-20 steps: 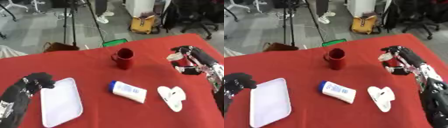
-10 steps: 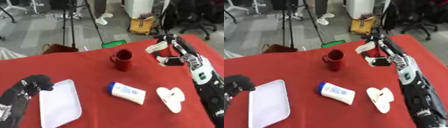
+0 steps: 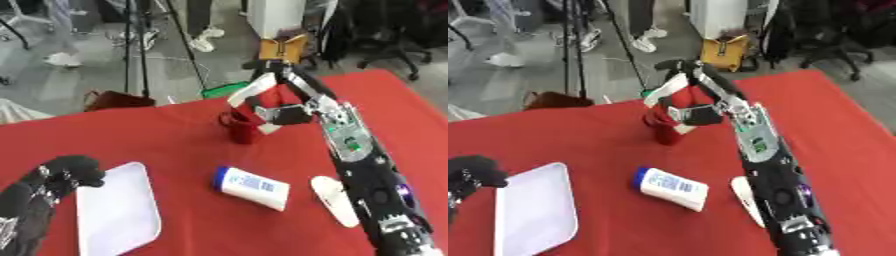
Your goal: Pick up objects on the table and place them in the box.
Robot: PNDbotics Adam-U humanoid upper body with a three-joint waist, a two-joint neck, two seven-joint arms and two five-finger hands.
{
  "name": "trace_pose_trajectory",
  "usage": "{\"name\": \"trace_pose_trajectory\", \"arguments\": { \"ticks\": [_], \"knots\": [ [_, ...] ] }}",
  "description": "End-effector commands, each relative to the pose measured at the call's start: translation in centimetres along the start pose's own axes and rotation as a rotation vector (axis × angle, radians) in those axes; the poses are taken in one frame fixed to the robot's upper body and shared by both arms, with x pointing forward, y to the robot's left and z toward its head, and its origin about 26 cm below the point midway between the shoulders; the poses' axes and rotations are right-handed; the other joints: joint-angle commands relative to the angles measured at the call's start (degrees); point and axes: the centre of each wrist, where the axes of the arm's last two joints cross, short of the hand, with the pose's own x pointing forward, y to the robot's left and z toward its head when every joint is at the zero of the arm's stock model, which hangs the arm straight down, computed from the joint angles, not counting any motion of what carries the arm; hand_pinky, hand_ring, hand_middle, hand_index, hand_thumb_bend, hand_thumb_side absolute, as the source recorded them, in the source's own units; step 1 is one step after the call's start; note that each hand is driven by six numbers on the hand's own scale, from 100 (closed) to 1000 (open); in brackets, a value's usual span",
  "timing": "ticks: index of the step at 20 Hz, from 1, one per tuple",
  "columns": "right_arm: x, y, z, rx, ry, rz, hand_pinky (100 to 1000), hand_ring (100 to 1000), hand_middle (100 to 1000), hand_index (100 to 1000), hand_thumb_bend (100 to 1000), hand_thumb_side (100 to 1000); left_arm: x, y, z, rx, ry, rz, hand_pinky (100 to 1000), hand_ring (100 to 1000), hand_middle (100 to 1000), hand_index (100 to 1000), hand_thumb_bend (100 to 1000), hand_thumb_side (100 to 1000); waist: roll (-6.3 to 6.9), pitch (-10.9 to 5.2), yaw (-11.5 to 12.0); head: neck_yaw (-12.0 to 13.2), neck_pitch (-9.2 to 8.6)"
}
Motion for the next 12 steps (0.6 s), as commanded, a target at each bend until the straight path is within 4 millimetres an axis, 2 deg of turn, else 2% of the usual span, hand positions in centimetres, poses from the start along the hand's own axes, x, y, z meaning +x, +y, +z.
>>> {"name": "trace_pose_trajectory", "arguments": {
  "ticks": [1, 7, 12],
  "knots": [
    [2.0, 1.3, -3.1, 0.174, -0.184, 0.049, 234, 412, 534, 867, 189, 100, 0.7, 0.1, -0.6, -0.018, -0.039, -0.003, 702, 721, 720, 824, 412, 1000, 0.02, -0.90, 0.54, -0.70, -0.87],
    [3.7, 5.9, -6.1, 0.298, -0.258, 0.032, 241, 416, 541, 868, 180, 100, 0.8, -0.2, -0.9, -0.031, -0.051, 0.012, 702, 727, 725, 824, 412, 1000, 0.35, -0.72, 2.30, -2.03, -1.26],
    [4.3, 9.0, -6.5, 0.355, -0.273, 0.024, 242, 415, 539, 870, 164, 100, 0.8, -0.3, -1.1, -0.034, -0.059, 0.018, 702, 730, 730, 823, 411, 1000, 0.45, -0.52, 3.09, -2.61, -1.46]
  ]
}}
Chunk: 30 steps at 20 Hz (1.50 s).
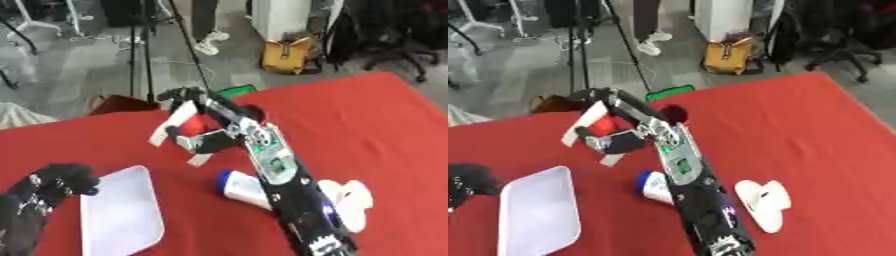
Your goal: Pick up objects on the table and place them in the box.
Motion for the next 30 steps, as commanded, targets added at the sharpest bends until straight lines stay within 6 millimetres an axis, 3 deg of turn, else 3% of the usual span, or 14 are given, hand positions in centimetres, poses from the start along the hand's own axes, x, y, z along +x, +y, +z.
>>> {"name": "trace_pose_trajectory", "arguments": {
  "ticks": [1, 11, 22, 30],
  "knots": [
    [0.8, 1.4, -1.3, 0.274, -0.203, 0.158, 243, 416, 540, 871, 160, 100, 0.7, 0.0, -0.5, -0.011, -0.035, -0.004, 702, 731, 730, 823, 412, 999, 0.03, -0.60, 0.31, -0.39, -0.73],
    [1.5, 7.0, -1.8, 0.434, -0.222, 0.175, 274, 437, 561, 873, 137, 100, 0.8, -0.1, -0.9, -0.028, -0.052, 0.006, 702, 732, 731, 823, 412, 995, -0.17, -0.47, 1.77, -1.02, -1.16],
    [3.8, 6.8, -2.6, 0.201, -0.216, 0.227, 251, 419, 549, 864, 133, 100, 1.0, -0.5, -1.6, -0.056, -0.073, 0.038, 699, 733, 731, 821, 417, 989, -0.97, -0.22, 3.82, -2.65, -1.97],
    [4.3, 9.1, -3.0, 0.219, -0.221, 0.273, 257, 421, 552, 861, 134, 100, 1.1, -0.7, -2.2, -0.080, -0.095, 0.056, 699, 735, 733, 820, 421, 981, -1.37, -0.02, 5.07, -3.40, -2.23]
  ]
}}
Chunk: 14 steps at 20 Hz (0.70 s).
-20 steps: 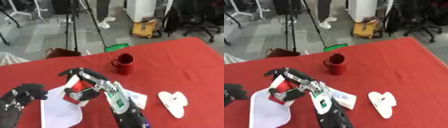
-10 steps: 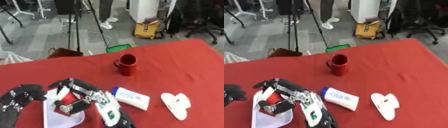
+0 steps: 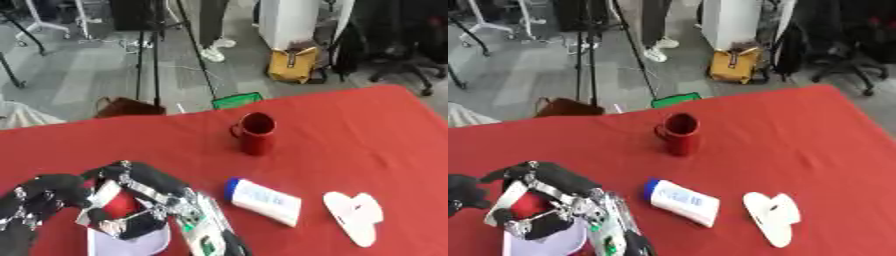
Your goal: Pick up objects on the table and place them in the box.
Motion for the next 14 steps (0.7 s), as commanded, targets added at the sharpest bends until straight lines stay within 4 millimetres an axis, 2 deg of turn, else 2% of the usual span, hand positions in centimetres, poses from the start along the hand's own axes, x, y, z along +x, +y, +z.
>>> {"name": "trace_pose_trajectory", "arguments": {
  "ticks": [1, 6, 7, 8, 9, 10, 11, 14],
  "knots": [
    [1.3, 0.0, -1.4, 0.186, -0.209, 0.132, 260, 422, 551, 847, 128, 100, 0.7, 0.1, -0.7, -0.016, -0.042, -0.002, 697, 735, 734, 819, 426, 973, 0.07, -0.59, 0.41, -0.34, -0.77],
    [1.7, 0.8, -1.8, 0.213, -0.219, 0.136, 300, 450, 579, 856, 152, 107, 0.8, 0.0, -1.0, -0.012, -0.055, 0.010, 696, 736, 734, 817, 427, 971, -0.09, -0.25, 1.16, -0.81, -0.90],
    [1.8, 0.8, -1.9, 0.232, -0.223, 0.142, 428, 548, 683, 900, 216, 207, 0.8, 0.0, -1.1, -0.011, -0.056, 0.011, 696, 736, 734, 817, 428, 971, -0.13, -0.21, 1.23, -0.83, -0.90],
    [2.0, 0.9, -2.2, 0.273, -0.229, 0.155, 428, 548, 683, 900, 216, 207, 0.8, -0.1, -1.1, -0.011, -0.056, 0.011, 696, 736, 734, 817, 428, 971, -0.15, -0.18, 1.29, -0.82, -0.89],
    [2.1, 1.0, -2.5, 0.318, -0.234, 0.169, 556, 646, 771, 925, 238, 277, 0.8, -0.1, -1.1, -0.011, -0.056, 0.012, 696, 736, 734, 817, 428, 972, -0.19, -0.17, 1.33, -0.87, -0.87],
    [2.3, 1.1, -2.7, 0.361, -0.237, 0.182, 556, 646, 771, 925, 238, 277, 0.8, -0.1, -1.1, -0.011, -0.056, 0.012, 696, 736, 734, 817, 428, 972, -0.22, -0.16, 1.34, -0.90, -0.87],
    [2.4, 1.1, -2.9, 0.392, -0.239, 0.193, 633, 714, 821, 929, 252, 311, 0.8, -0.1, -1.1, -0.011, -0.056, 0.012, 695, 737, 735, 816, 428, 971, -0.24, -0.16, 1.35, -0.92, -0.90],
    [2.7, 0.9, -3.3, 0.479, -0.234, 0.239, 654, 734, 841, 930, 243, 327, 0.8, -0.1, -1.1, -0.011, -0.054, 0.012, 695, 737, 735, 817, 426, 973, -0.29, -0.14, 1.36, -1.00, -1.06]
  ]
}}
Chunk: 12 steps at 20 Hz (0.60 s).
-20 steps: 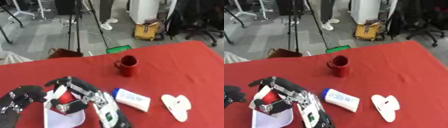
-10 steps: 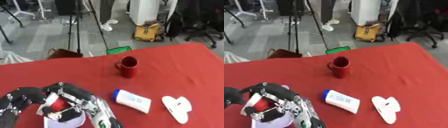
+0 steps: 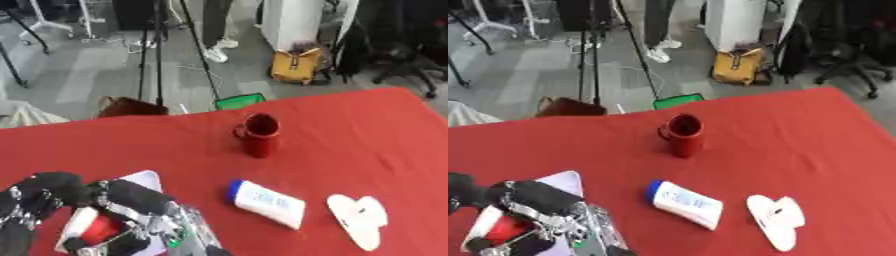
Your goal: Pick up objects on the table and place them in the box.
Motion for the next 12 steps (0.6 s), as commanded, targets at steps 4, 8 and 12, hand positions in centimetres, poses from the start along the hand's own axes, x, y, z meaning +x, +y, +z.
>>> {"name": "trace_pose_trajectory", "arguments": {
  "ticks": [4, 8, 12],
  "knots": [
    [0.9, -0.9, -0.9, 0.339, -0.199, 0.221, 661, 740, 847, 929, 242, 331, 0.6, 0.0, -0.4, -0.008, -0.026, -0.009, 695, 737, 735, 816, 425, 974, 0.13, -0.65, 0.14, -0.32, -0.69],
    [-0.3, -1.9, 0.7, 0.358, -0.093, 0.293, 685, 756, 859, 921, 255, 339, 0.6, 0.0, -0.4, -0.006, -0.024, -0.012, 695, 737, 735, 817, 424, 975, 0.20, -0.63, 0.17, -0.46, -0.96],
    [-2.0, -3.5, 2.7, 0.313, 0.032, 0.377, 684, 751, 850, 912, 267, 324, 0.6, 0.0, -0.3, -0.006, -0.024, -0.013, 694, 738, 735, 817, 424, 975, 0.27, -0.64, 0.23, -0.42, -1.18]
  ]
}}
